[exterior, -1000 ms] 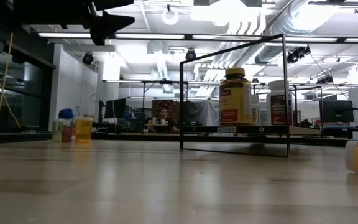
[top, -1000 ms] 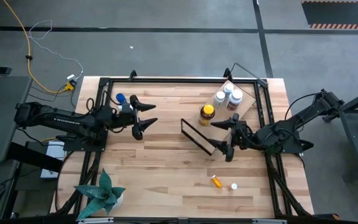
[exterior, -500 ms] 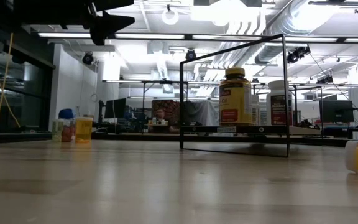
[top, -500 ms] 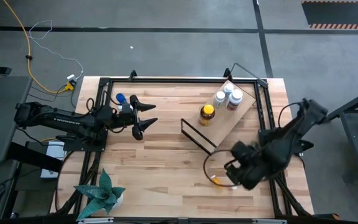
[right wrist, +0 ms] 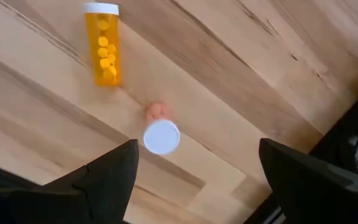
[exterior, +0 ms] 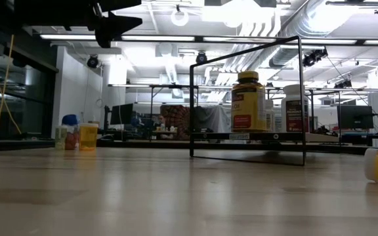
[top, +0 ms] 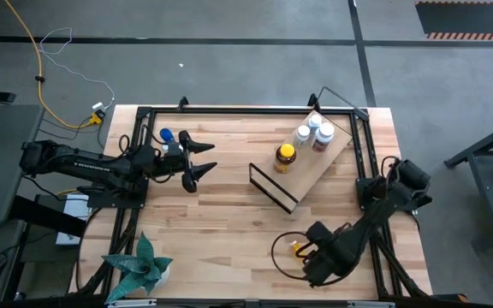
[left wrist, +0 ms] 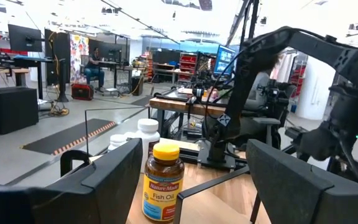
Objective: Pick and place medicine bottles onto shelf by color
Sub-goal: Put the red pill bottle on the shelf
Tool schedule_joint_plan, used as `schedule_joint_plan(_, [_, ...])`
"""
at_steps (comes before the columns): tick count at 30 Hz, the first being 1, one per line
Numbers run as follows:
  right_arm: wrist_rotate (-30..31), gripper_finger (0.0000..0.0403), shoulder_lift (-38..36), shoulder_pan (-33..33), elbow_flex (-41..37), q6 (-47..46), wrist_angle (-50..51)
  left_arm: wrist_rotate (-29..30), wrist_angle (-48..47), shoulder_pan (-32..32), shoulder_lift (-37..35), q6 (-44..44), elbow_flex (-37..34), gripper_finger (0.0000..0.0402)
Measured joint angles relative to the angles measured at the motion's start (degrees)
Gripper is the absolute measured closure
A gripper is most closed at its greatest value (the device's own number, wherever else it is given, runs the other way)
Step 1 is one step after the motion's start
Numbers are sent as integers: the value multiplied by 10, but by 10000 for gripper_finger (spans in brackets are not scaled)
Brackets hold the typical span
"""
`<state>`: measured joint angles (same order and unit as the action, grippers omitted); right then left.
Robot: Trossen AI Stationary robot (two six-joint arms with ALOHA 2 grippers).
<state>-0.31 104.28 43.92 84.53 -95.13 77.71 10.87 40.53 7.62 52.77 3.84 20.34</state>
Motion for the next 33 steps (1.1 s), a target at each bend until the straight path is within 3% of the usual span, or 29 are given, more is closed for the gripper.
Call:
schedule_joint_plan(3, [0, 82, 12, 0, -3, 0, -21, 0, 0, 0, 0, 0, 0, 124])
schedule_joint_plan(9, [-32, 94, 11, 0, -66, 11, -168, 0, 0, 0, 0, 0, 0, 124])
schedule_joint_plan(13, [-63, 101, 11, 2, -97, -7, -159, 0, 0, 0, 0, 0, 0, 124])
schedule_joint_plan(24, [-55, 121, 2, 5, -114, -1, -209, 0, 0, 0, 0, 0, 0, 124])
schedule_joint_plan(33, [-104, 121, 2, 5, -114, 180, -223, 0, 0, 0, 0, 0, 0, 124])
